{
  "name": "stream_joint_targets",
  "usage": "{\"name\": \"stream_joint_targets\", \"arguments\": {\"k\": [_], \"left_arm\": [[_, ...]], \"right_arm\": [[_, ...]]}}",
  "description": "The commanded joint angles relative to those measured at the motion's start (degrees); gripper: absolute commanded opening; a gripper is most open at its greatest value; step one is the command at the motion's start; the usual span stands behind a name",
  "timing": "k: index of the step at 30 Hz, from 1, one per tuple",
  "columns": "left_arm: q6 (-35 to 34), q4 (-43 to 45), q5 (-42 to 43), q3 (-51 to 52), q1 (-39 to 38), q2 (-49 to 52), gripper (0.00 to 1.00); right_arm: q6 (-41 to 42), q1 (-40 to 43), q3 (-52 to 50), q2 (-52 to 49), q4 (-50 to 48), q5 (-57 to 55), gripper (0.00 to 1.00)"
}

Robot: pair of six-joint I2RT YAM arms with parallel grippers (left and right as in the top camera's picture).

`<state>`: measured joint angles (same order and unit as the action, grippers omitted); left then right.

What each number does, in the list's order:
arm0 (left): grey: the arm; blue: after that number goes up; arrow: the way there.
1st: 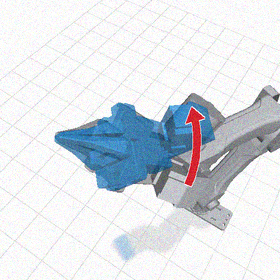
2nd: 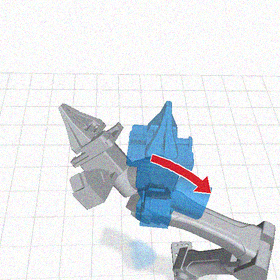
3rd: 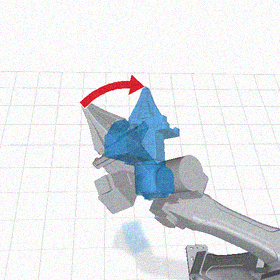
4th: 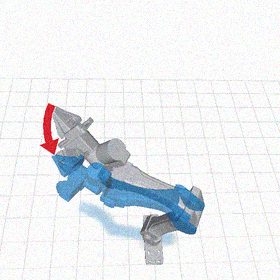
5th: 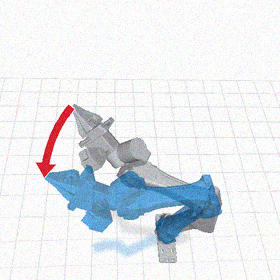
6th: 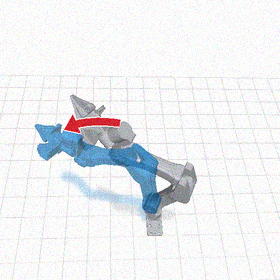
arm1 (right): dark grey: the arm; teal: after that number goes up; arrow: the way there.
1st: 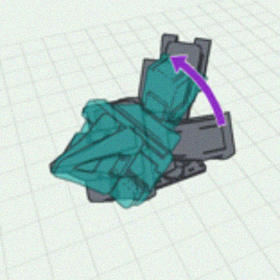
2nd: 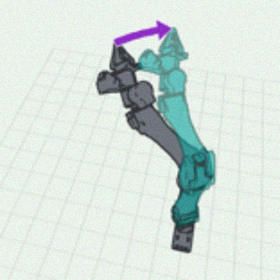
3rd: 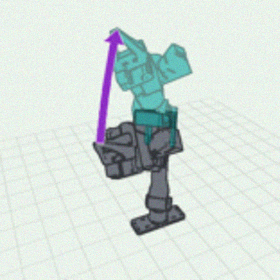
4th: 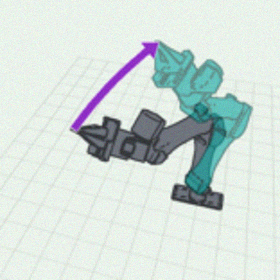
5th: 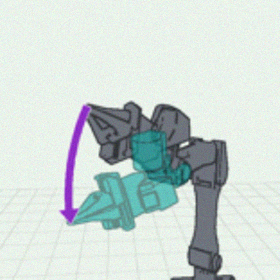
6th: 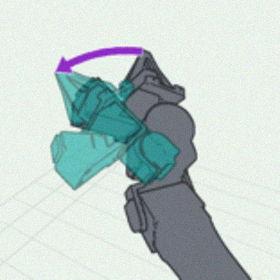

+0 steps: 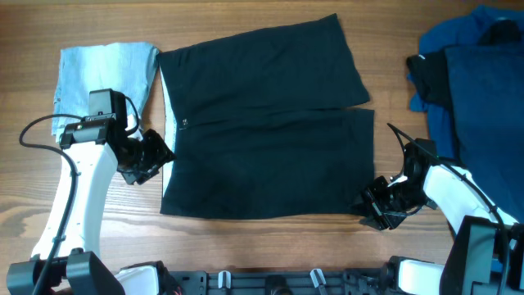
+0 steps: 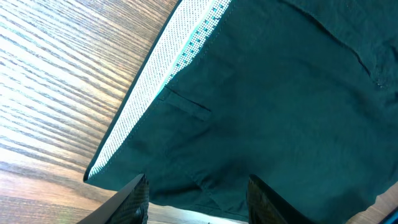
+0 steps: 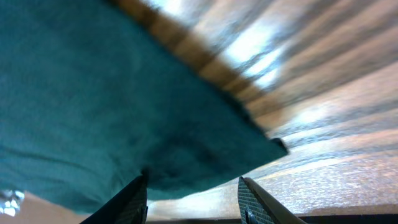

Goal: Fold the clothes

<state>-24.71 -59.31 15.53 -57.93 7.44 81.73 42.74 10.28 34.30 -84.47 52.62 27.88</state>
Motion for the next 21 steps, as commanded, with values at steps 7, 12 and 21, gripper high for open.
{"name": "stream_joint_targets", "arguments": {"k": [7, 12, 21], "left_arm": [[0.3, 0.2, 0.1, -0.2, -0.2, -0.3, 0.52], [0.3, 0.2, 0.1, -0.2, -0.2, -0.3, 0.52], [0.3, -0.7, 0.1, -0.2, -0.2, -0.3, 0.53]], "right_arm": [[8.9, -0.2, -2.9, 0.7, -4.2, -3.6, 0.5], [10.4, -0.2, -4.9, 0.7, -9.4, -1.5, 0.49], [8.2, -0.2, -5.0, 0.7, -11.7, -2.1, 0.04]]}}
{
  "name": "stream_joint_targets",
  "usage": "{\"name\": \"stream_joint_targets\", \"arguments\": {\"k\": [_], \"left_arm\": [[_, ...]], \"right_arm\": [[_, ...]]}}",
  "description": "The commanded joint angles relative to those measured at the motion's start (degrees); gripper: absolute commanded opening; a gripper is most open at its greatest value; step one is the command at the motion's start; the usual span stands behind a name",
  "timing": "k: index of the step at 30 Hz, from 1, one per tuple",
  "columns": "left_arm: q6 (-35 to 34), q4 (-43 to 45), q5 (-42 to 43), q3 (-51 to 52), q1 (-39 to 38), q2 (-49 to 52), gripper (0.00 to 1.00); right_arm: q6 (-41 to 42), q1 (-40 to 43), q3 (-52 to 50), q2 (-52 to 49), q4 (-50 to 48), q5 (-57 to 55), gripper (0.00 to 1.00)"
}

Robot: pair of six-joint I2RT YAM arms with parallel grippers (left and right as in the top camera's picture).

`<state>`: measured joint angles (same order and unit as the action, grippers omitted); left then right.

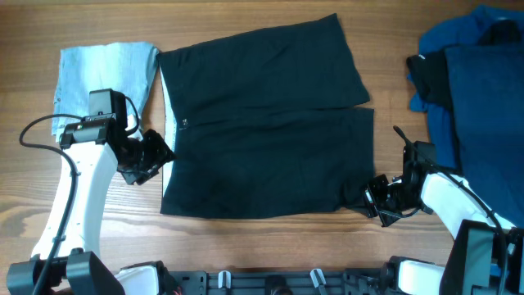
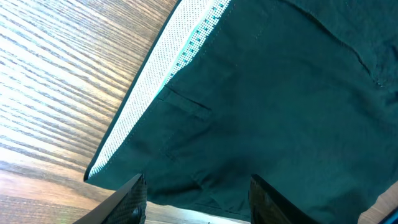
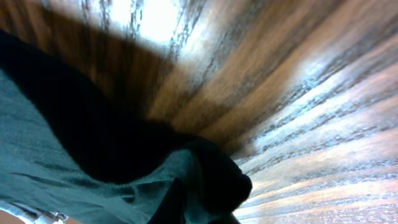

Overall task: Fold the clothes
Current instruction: 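Grasp the near hem corners with the left and right grippers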

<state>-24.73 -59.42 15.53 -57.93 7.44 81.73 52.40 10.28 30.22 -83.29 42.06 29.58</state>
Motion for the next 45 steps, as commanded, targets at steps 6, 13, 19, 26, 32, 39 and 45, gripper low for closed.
{"name": "stream_joint_targets", "arguments": {"k": [6, 13, 19, 26, 32, 39, 45], "left_arm": [[-8.8, -7.2, 0.1, 3.2, -0.2, -0.3, 0.51], [-23.8, -0.7, 2.2, 16.0, -0.2, -0.3, 0.45], [-23.8, 2.4, -4.6, 16.6, -0.2, -0.3, 0.64], [-26.8, 4.2, -6.5, 19.0, -0.2, -0.3, 0.57], [-29.0, 6.4, -6.4, 22.2, -0.2, -0.3, 0.43], [-28.5, 7.6, -6.4, 22.4, -0.2, -0.3, 0.04], [-24.9, 7.2, -6.3, 22.4, -0.2, -0.3, 0.54]], "right_arm": [[-3.2, -0.2, -0.9, -0.5, -1.4, -3.7, 0.04], [-4.6, -0.2, -0.9, -0.5, -1.5, -3.6, 0.04], [-5.9, -0.2, -0.9, -0.5, -2.1, -3.7, 0.05], [-5.9, -0.2, -0.9, -0.5, -2.4, -3.6, 0.05], [-6.0, -0.2, -0.9, -0.5, -2.6, -3.7, 0.04], [-10.5, -0.2, -0.9, -0.5, -2.7, -4.1, 0.04], [-11.9, -0.2, -0.4, -0.5, -3.5, -4.1, 0.04]]}}
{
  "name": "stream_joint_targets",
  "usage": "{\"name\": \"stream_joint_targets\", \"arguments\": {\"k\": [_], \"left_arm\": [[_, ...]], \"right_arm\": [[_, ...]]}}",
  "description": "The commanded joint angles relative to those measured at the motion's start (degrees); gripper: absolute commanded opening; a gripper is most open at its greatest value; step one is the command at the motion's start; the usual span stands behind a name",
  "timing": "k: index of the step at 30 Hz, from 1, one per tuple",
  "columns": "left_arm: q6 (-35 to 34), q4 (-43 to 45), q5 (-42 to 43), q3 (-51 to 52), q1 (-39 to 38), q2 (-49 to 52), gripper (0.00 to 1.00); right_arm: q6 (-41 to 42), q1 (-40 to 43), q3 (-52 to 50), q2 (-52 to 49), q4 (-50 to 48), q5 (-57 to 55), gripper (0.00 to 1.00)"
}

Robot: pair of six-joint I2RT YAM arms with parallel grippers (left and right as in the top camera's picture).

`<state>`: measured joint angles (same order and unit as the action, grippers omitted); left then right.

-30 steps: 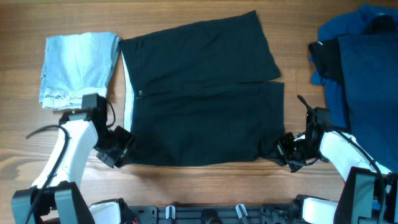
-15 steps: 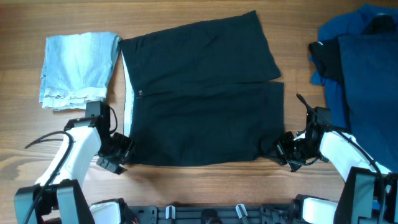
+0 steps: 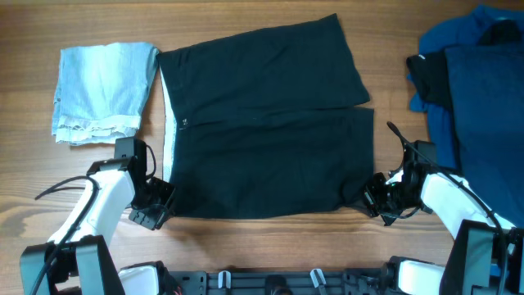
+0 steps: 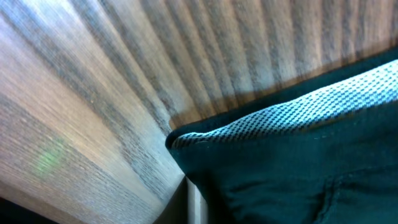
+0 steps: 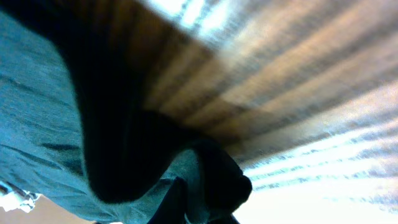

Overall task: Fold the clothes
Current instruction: 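Grasp the near hem corners with the left and right grippers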

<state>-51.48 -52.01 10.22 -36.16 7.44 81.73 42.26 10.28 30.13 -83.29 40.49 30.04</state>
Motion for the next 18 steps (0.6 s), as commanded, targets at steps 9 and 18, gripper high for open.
{"name": "stream_joint_targets", "arguments": {"k": [9, 18], "left_arm": [[0.0, 7.6, 0.8, 4.3, -0.2, -0.3, 0.6], [3.4, 6.1, 3.3, 3.8, -0.2, -0.5, 0.04]], "right_arm": [[-3.3, -0.2, -0.3, -0.5, -1.7, -4.3, 0.04], [-6.4, -0.1, 3.0, -0.5, 0.3, -2.9, 0.04]]}}
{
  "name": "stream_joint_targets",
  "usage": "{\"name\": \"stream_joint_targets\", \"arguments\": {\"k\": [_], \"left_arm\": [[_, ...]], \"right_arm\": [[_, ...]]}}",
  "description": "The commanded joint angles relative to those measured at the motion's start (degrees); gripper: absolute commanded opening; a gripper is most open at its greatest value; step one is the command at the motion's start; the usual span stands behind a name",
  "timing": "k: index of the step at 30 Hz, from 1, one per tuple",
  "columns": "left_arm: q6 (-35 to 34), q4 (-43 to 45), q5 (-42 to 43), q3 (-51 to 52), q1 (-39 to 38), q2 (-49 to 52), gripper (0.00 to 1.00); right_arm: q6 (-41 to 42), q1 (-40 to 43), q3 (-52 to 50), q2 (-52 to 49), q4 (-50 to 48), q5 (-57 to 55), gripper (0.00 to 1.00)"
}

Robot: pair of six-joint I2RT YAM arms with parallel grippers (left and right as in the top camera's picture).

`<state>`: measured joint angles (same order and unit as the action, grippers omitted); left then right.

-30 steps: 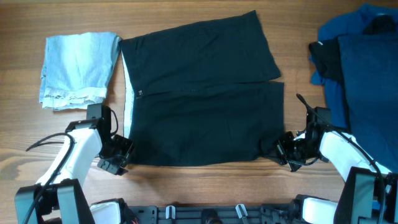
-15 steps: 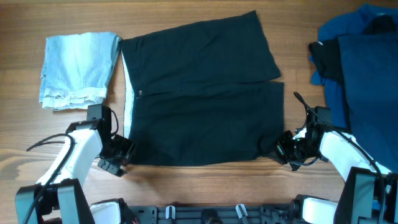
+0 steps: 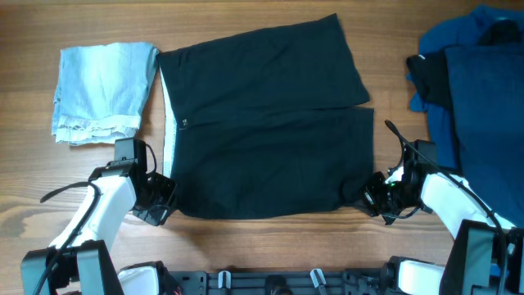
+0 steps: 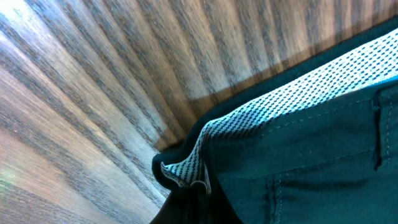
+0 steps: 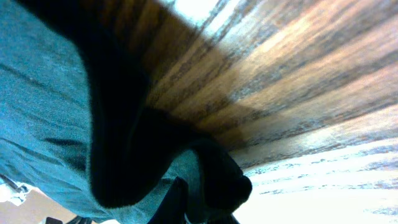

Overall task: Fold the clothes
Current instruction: 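Grasp the near hem corners with the left and right grippers, then lift the near hem and fold it toward the far waistband with both grippers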

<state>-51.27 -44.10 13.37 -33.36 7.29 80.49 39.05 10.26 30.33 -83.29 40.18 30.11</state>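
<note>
Dark shorts [image 3: 266,131] lie spread flat across the middle of the table, waistband to the left with its pale dotted lining [image 4: 292,102] showing. My left gripper [image 3: 161,201] is shut on the near left waistband corner [image 4: 186,174], which is bunched between the fingers. My right gripper [image 3: 372,197] is shut on the near right hem corner [image 5: 211,174], lifted a little into a fold.
A folded light blue garment [image 3: 102,80] lies at the far left. A heap of blue and black clothes [image 3: 471,90] fills the right side. The table's near edge runs just behind both grippers.
My left gripper has edged right onto the waistband corner and shut on it, bunching the fabric. The right gripper still holds the hem corner in the same place.
At first my left gripper hovered open beside the waistband's middle and the right stood open at the near right hem corner. Then the right was shut on that corner. The left then came down to the near left corner, and now both are shut on corners.
</note>
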Motion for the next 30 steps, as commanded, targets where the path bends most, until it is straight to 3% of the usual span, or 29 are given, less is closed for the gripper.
{"name": "stream_joint_targets", "arguments": {"k": [1, 5, 9, 21, 26, 30], "left_arm": [[5.0, -2.1, 1.5, 0.2, 0.0, 0.7, 0.04], [12.2, -9.9, 3.3, -7.3, 0.0, 0.7, 0.04], [13.8, -17.9, 2.9, -13.5, -0.1, -0.8, 0.04], [14.9, -33.4, 2.6, -19.8, -0.1, -21.3, 0.04], [14.9, -39.4, 1.6, -22.5, -0.1, -25.1, 0.04], [14.9, -41.0, 1.1, -22.5, -0.1, -25.5, 0.04]], "right_arm": [[-4.5, -0.1, 5.0, -0.5, 2.6, -2.6, 0.04], [-8.6, -0.1, 16.8, -0.5, 14.4, -9.6, 0.04], [-10.6, -0.1, 26.8, -0.4, 23.8, -17.0, 0.04], [-13.6, -0.1, 28.6, 8.1, 30.5, -18.8, 0.04], [-14.7, -0.1, 29.4, 16.9, 35.3, -20.5, 0.04], [-15.0, -0.1, 36.1, 19.0, 38.3, -21.7, 0.04]]}}
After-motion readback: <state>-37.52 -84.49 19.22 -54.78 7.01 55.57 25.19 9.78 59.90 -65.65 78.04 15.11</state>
